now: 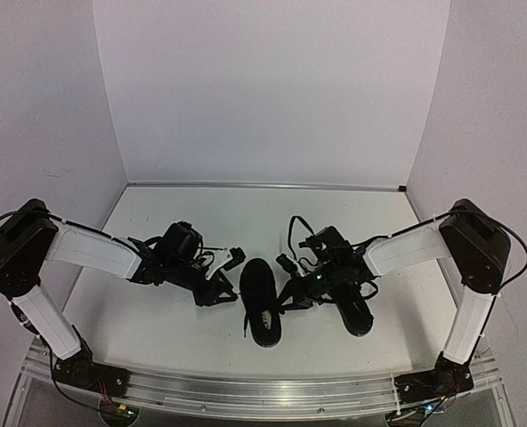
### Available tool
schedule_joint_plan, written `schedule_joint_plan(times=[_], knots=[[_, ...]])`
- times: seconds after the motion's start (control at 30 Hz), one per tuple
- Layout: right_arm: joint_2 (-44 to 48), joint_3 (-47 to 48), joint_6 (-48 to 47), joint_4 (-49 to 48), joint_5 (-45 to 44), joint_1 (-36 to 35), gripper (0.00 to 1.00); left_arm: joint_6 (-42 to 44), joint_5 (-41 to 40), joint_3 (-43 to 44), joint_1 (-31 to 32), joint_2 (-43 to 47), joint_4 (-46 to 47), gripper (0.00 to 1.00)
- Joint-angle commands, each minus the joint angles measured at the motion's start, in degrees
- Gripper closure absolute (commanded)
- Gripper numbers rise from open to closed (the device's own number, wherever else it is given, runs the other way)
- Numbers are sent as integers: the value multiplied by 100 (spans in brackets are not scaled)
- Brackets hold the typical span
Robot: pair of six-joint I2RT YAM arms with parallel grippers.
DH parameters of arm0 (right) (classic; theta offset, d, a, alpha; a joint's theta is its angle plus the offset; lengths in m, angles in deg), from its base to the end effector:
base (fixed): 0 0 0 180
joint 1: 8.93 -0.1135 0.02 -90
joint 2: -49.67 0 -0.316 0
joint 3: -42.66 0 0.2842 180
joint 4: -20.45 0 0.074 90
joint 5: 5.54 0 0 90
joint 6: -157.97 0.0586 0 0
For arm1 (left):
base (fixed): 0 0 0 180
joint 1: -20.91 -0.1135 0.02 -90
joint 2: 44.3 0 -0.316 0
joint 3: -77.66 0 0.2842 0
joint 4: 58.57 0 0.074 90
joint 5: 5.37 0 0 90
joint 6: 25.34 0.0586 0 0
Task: Tie the shoes
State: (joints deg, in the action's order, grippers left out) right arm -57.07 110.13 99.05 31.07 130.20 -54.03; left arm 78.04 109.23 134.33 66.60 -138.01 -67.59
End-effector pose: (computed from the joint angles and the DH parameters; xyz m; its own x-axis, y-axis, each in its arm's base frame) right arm 0.2562 0.3165 0.1483 -0.8857 -0.3784 -0.2690 -0.4236 0.4217 0.8017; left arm 0.2310 -0.2715 0.1660 -0.2921 0.6004 -0.7444 0.9457 0.2976 -0.1310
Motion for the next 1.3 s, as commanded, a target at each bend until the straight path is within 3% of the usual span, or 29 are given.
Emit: schedule_joint_plan(times=[0.0,0.3,0.47,0.53,0.97,1.27], knots=[[77,161,-104,157,-68,-55,98,359,-53,152,153,122,184,61],[147,174,-93,157,-112,-60,100,708,-138,837,290,-669,-75,62],[180,155,-102,157,-177,-57,100,725,-64,845,321,-635,-139,92],[202,148,-94,157,-214,-59,100,689,-116,723,317,-505,-143,100],[447,62,-95,475,-579,-55,100,379,-1009,214,315,7,-703,100],[777,75,-51,522,-891,-48,100,261,-1172,240,348,28,-820,100]])
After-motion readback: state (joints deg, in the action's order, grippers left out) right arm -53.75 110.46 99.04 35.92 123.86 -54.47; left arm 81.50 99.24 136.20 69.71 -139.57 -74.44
